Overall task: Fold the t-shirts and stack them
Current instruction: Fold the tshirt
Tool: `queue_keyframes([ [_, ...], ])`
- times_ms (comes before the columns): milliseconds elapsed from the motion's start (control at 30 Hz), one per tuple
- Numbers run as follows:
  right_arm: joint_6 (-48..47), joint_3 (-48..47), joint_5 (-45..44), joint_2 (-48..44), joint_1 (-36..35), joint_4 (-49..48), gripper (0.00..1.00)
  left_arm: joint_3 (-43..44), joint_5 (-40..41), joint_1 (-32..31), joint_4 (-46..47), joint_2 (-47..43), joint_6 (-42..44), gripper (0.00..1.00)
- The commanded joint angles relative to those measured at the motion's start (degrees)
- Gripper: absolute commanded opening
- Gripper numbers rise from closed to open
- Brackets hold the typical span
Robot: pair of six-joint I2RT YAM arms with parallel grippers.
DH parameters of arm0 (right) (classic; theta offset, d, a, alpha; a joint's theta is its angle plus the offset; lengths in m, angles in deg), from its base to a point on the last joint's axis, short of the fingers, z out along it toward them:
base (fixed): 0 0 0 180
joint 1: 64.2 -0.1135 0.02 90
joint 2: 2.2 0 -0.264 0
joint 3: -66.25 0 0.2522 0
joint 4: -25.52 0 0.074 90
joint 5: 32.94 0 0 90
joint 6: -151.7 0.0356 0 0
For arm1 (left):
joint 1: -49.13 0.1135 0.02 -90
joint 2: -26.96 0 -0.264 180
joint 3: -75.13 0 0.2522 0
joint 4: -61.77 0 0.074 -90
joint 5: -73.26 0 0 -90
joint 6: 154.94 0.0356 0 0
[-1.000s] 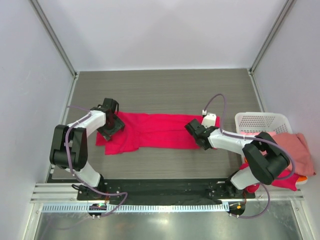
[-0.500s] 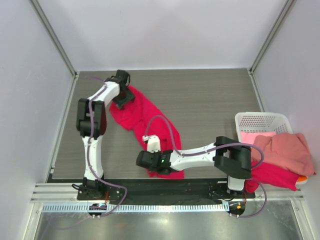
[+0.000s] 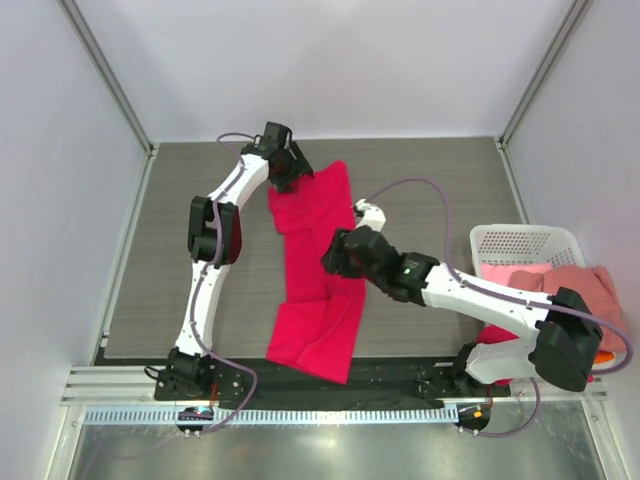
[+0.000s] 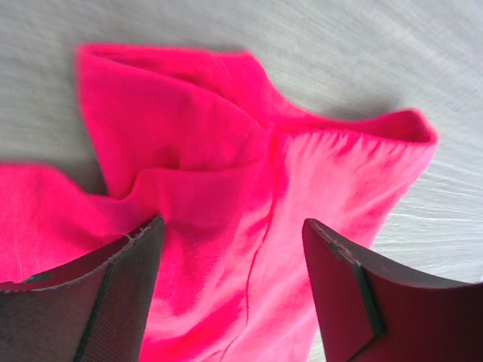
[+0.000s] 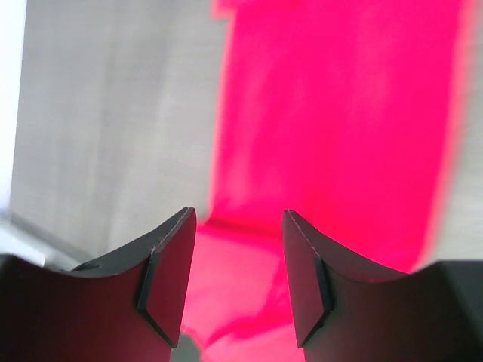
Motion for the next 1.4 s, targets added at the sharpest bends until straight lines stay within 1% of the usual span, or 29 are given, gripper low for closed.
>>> queue_keyframes([
  [0,-5.47,4.03,2.94,-2.81,5.75,-2.57,0.56,-0.21,-5.56,2.62,6.01,-1.67,1.90,0.76],
  [33,-6.35,4.29,3.82,-3.07,10.03,-3.10,0.57,-0.82,-6.00,2.62,8.46,-2.55,2.16,0.77],
  [100,-8.28,4.56,7.33,-1.85,13.92,-3.98,0.58,-1.18,-7.58,2.70,11.11,-4.84,2.69,0.81],
  [133,-8.72,4.21,9.08,-0.98,17.77,-4.07,0.59,-0.66,-8.28,2.62,13.12,-5.36,2.60,0.83],
  [167,-9.60,3.43,12.41,1.04,19.03,-3.89,0.59,0.04,-9.07,2.62,13.31,-5.89,2.60,0.84],
  [233,-9.87,3.33,15.07,2.37,20.35,-3.63,0.61,0.84,-10.65,2.62,12.36,-7.21,3.48,0.89],
  [333,-8.99,6.48,17.19,2.38,20.36,-4.68,0.64,-4.06,-10.75,2.62,10.95,-13.17,6.29,0.95],
  [400,-7.86,10.00,17.10,1.15,20.27,-4.77,0.65,-12.22,-9.44,2.71,9.72,-20.09,7.26,0.97],
  [467,-6.97,13.42,19.47,0.18,20.10,-4.86,0.65,-20.12,-7.85,2.62,9.45,-25.99,6.91,0.97],
  [500,-6.10,14.57,20.69,-1.04,19.49,-5.03,0.65,-28.00,-7.32,2.27,9.45,-28.72,6.91,0.97],
  [533,-5.66,15.62,20.96,-1.75,18.96,-4.60,0.65,-32.77,-5.14,2.09,9.88,-35.19,6.82,0.97],
  [567,-4.95,17.20,20.71,-2.71,18.17,-4.33,0.65,-36.65,-4.25,1.66,10.24,-38.12,7.08,0.97],
  [600,-4.43,17.91,20.27,-3.59,16.33,-3.81,0.65,-44.34,-3.28,0.61,10.50,-41.46,7.61,0.97],
  [667,-2.58,19.49,19.12,-6.41,14.04,-1.88,0.65,-51.33,-0.73,-1.32,10.50,-50.16,7.88,0.96],
  [700,-2.14,19.94,18.77,-7.20,12.29,-1.17,0.65,-58.85,-0.47,-2.03,10.85,-52.89,7.96,0.96],
  [733,-0.66,20.55,18.16,-8.86,10.88,0.05,0.65,-62.14,-0.55,-2.65,11.55,-58.23,7.36,0.96],
  [800,1.28,21.26,18.15,-10.19,8.59,0.94,0.63,-69.61,-0.55,-4.58,12.69,-63.09,5.77,0.96],
  [833,3.47,21.87,18.15,-11.15,5.97,1.46,0.63,-76.43,-0.64,-5.20,13.92,-65.98,4.20,0.95],
  [900,6.20,22.49,18.42,-12.30,3.15,2.08,0.61,-81.84,0.06,-7.13,14.11,-73.54,2.96,0.94],
  [933,7.43,22.84,18.16,-12.83,0.09,2.26,0.61,-86.91,0.33,-8.01,14.02,-76.10,2.43,0.93],
  [967,10.66,23.89,15.46,-14.40,-1.95,2.61,0.61,-88.88,0.42,-9.67,13.76,-81.25,1.38,0.93],
  [1033,14.28,25.03,13.07,-16.07,-5.55,3.57,0.60,-92.74,1.38,-11.52,12.01,-86.03,-0.29,0.92],
  [1067,17.52,26.08,11.05,-17.13,-9.40,3.93,0.59,-95.46,1.47,-13.19,11.13,-88.40,-1.51,0.91],
  [1100,19.38,26.44,10.16,-17.49,-10.92,4.71,0.60,-96.36,2.25,-13.90,8.33,-91.91,-2.40,0.91],
  [1167,23.07,27.41,8.76,-17.40,-15.21,4.98,0.59,-98.64,2.18,-15.83,6.47,-95.27,-4.33,0.90],
  [1233,25.10,27.68,7.88,-16.88,-17.69,4.98,0.58,-99.61,4.01,-17.06,1.73,-98.96,-7.13,0.87],
  [1267,26.07,27.59,7.35,-16.35,-19.96,4.98,0.56,-101.36,4.02,-18.64,1.11,-100.10,-8.28,0.86],
  [1300,27.73,27.50,6.47,-15.30,-20.85,4.55,0.55,-102.51,4.28,-19.52,1.01,-102.55,-10.38,0.82],
  [1367,28.80,27.50,6.38,-13.81,-22.35,3.41,0.52,-104.36,5.34,-21.45,0.40,-104.41,-12.42,0.80],
])
